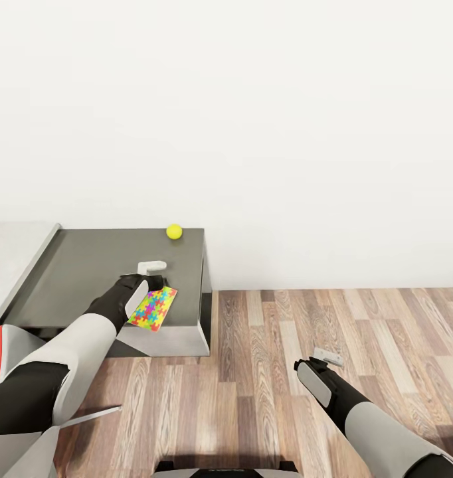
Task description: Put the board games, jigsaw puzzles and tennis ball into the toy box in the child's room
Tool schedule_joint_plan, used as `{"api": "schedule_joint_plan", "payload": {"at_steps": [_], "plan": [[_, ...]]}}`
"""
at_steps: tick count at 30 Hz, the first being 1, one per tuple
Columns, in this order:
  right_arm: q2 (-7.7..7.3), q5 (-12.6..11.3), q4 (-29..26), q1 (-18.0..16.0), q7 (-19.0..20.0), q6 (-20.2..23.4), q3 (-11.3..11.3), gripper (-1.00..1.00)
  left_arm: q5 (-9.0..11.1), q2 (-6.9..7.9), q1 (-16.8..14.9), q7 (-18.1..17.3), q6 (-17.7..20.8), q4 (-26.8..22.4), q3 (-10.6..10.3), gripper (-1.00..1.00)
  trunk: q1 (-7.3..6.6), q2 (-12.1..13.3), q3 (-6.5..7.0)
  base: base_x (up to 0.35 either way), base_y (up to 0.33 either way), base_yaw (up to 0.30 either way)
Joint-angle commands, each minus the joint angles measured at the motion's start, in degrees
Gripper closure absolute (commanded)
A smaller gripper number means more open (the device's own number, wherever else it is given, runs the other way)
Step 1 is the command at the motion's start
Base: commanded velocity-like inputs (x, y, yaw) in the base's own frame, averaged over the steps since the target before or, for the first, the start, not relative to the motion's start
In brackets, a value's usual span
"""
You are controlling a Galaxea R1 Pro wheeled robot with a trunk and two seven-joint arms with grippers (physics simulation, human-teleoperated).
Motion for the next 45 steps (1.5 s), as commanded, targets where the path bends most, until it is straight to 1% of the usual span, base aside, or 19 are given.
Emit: {"api": "schedule_joint_plan", "payload": {"at_steps": [1,9,25,32,45], "plan": [[-0.08,-0.2,-0.1,0.0,-0.4,0.4,0.4,-1.0,0.8,0.07,0.0,0.4,0.3,0.4,-0.5,-1.0,0.05,-0.1,-0.09,0.0,0.0,0.0],[-0.08,-0.2,-0.1,0.0,-0.4,0.4,0.4,-1.0,0.8,0.07,0.0,0.4,0.3,0.4,-0.5,-1.0,0.05,-0.1,-0.09,-0.069,0.0,0.0],[-0.08,-0.2,-0.1,0.0,-0.4,0.4,0.4,-1.0,0.8,0.07,0.0,0.4,0.3,0.4,-0.5,-1.0,0.05,-0.1,-0.09,-0.009,0.0,0.0],[-0.08,-0.2,-0.1,0.0,-0.4,0.4,0.4,-1.0,0.8,0.07,0.0,0.4,0.3,0.4,-0.5,-1.0,0.05,-0.1,-0.09,-0.098,0.0,0.0],[-0.08,-0.2,-0.1,0.0,-0.4,0.4,0.4,-1.0,0.8,0.07,0.0,0.4,0.3,0.4,-0.5,-1.0,0.05,-0.1,-0.09,-0.005,0.0,0.0]]}}
